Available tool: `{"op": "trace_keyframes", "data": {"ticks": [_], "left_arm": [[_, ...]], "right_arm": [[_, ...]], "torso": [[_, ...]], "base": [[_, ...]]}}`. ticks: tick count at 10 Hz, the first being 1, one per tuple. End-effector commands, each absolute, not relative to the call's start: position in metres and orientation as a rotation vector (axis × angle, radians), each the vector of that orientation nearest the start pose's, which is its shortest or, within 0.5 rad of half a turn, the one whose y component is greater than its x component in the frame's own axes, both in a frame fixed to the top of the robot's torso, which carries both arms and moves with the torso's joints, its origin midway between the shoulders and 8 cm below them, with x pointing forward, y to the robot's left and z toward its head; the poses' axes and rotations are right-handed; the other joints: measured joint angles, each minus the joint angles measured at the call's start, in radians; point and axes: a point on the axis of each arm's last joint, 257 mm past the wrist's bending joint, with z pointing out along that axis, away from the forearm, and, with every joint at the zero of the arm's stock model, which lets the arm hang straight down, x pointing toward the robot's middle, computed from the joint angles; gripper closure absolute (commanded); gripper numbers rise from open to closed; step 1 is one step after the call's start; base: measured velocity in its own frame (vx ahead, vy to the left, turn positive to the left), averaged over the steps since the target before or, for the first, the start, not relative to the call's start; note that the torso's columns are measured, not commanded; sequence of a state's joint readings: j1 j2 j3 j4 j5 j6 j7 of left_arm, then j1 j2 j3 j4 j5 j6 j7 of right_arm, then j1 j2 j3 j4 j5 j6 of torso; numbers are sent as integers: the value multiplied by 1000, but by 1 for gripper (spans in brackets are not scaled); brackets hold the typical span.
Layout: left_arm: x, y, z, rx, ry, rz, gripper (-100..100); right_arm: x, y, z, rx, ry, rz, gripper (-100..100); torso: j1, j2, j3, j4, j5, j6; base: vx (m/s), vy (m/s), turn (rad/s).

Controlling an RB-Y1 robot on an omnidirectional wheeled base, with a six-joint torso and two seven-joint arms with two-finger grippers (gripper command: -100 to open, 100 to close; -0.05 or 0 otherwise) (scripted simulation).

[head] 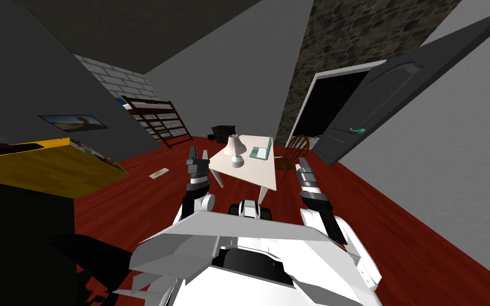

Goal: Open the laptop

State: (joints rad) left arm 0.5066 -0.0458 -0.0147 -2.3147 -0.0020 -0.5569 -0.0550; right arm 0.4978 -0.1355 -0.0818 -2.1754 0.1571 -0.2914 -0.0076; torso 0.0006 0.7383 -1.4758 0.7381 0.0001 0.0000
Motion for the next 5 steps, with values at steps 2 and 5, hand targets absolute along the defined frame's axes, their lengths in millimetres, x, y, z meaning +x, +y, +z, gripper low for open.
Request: {"op": "trace_keyframes", "data": {"ticks": [2, 5], "left_arm": [[326, 277, 48, -602, 527, -1276, 0], [326, 277, 48, -602, 527, -1276, 0]], "right_arm": [[405, -327, -113, 666, 1176, 800, -100], [413, -344, -142, 645, 1272, 664, -100]], "torso": [[0, 0, 0, 0, 0, 0], [-2, -1, -1, 0, 0, 1]], "base": [[-36, 54, 300], [-24, 48, 175]]}}
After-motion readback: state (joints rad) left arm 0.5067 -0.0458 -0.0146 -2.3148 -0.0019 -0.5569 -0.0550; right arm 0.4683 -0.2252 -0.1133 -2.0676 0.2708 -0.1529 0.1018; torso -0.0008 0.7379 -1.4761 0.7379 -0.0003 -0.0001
